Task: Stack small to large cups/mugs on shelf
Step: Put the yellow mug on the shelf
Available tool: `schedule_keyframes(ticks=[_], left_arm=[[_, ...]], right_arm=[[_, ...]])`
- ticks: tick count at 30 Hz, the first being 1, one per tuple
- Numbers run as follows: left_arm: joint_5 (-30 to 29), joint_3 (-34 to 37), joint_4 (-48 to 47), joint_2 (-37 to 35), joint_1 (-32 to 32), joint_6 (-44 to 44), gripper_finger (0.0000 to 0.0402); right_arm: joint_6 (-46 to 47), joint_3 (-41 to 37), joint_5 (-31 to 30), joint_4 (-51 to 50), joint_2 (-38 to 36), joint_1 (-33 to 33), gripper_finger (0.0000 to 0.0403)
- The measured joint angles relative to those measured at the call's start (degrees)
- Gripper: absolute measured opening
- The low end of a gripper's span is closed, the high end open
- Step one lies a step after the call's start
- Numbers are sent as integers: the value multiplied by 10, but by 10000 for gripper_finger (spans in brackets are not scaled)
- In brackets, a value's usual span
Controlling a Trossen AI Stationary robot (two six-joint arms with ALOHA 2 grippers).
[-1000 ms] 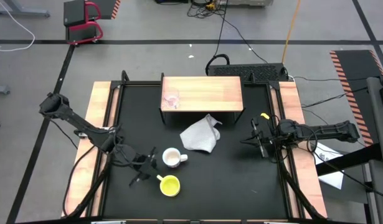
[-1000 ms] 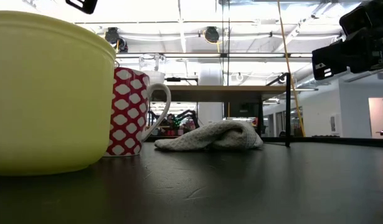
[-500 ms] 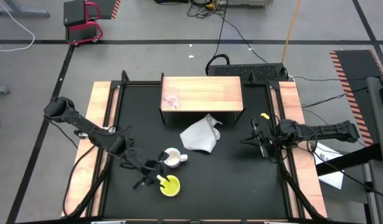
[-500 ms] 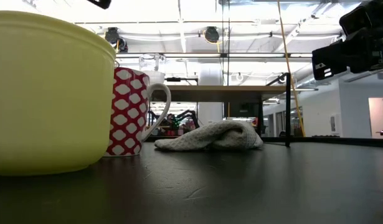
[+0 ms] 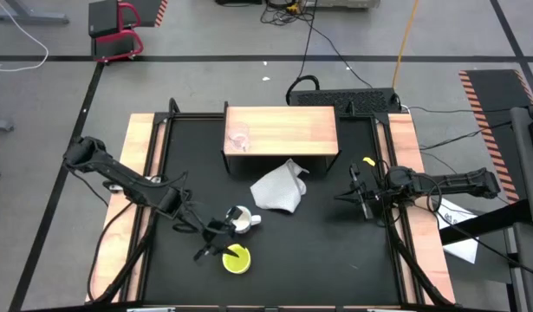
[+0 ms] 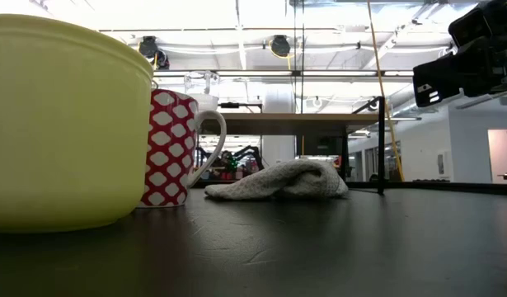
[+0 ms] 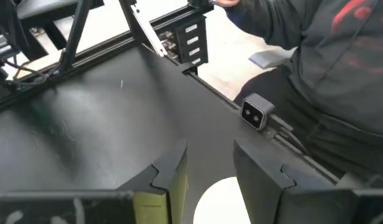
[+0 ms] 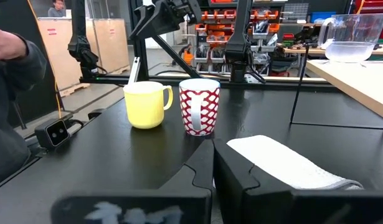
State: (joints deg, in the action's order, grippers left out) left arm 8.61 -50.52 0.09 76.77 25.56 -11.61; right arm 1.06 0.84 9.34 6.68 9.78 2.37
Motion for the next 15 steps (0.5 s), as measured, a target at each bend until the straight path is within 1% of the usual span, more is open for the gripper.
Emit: schedule_keyframes(ticks=[6, 8, 15], left_arm=[[-2, 0, 0, 0, 1, 80, 132], [3, 0, -3, 0, 4, 89, 132], [0, -3, -86, 0, 8, 127, 137]], right_arm=[[-2, 0, 0, 0, 0, 0, 0], [-2, 0, 0, 0, 0, 0, 0], [-2, 0, 0, -1, 0, 0, 0]])
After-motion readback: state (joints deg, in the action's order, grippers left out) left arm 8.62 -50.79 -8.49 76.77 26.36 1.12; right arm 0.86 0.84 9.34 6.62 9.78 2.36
